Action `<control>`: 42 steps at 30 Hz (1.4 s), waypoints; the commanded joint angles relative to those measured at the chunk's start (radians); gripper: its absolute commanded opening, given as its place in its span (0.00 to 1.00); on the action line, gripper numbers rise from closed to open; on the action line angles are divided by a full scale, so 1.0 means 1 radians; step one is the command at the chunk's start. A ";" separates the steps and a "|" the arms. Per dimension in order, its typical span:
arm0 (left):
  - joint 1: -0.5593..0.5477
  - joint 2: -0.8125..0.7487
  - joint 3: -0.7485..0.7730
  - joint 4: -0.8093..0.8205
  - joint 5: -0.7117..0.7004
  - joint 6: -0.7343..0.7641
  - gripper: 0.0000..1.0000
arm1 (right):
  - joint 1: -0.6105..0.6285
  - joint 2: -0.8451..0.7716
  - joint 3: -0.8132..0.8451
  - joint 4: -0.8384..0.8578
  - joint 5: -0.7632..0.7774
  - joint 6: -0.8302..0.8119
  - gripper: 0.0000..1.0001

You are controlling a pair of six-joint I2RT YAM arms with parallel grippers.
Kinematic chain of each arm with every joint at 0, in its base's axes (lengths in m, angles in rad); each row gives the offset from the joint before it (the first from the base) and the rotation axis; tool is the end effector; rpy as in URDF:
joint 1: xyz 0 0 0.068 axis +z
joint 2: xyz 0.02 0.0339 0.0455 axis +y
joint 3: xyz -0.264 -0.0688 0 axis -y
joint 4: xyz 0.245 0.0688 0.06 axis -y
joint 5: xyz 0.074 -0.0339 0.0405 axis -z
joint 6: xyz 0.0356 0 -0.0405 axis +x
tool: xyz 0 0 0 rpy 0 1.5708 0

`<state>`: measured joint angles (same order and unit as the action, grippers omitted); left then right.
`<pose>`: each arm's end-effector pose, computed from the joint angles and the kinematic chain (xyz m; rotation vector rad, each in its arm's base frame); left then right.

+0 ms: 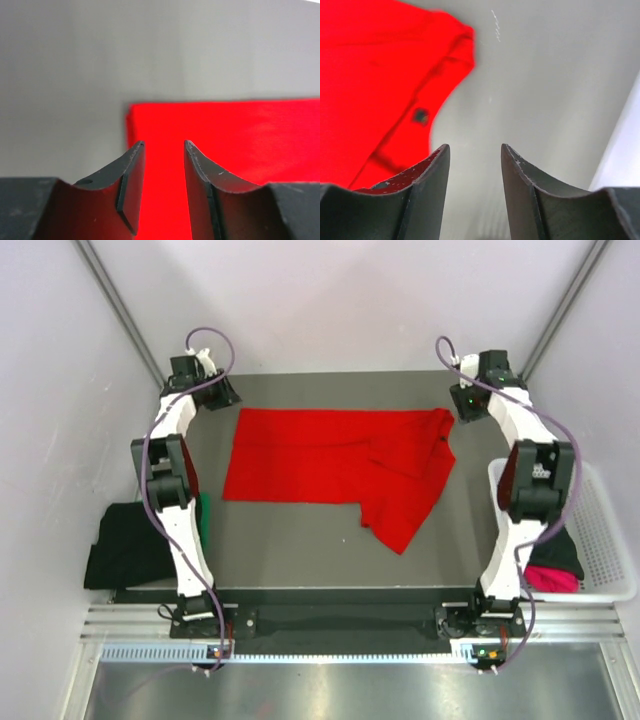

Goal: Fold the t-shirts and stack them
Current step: Fold the tshirt

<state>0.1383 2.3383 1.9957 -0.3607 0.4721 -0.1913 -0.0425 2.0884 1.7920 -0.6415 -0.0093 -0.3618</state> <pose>0.5320 0.0577 0.2093 -0.1207 2.2394 -0.5633 0.4669 -0.0195 0.2404 -0.4037 2.4829 -0.1539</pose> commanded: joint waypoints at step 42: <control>-0.226 -0.369 -0.594 -0.188 0.050 0.286 0.30 | 0.253 -0.211 -0.479 0.008 -0.288 -0.485 0.43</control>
<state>-0.0914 1.9774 1.4094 -0.5758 0.5255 0.0788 0.1959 1.8709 1.2831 -0.6697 -0.2863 -0.8371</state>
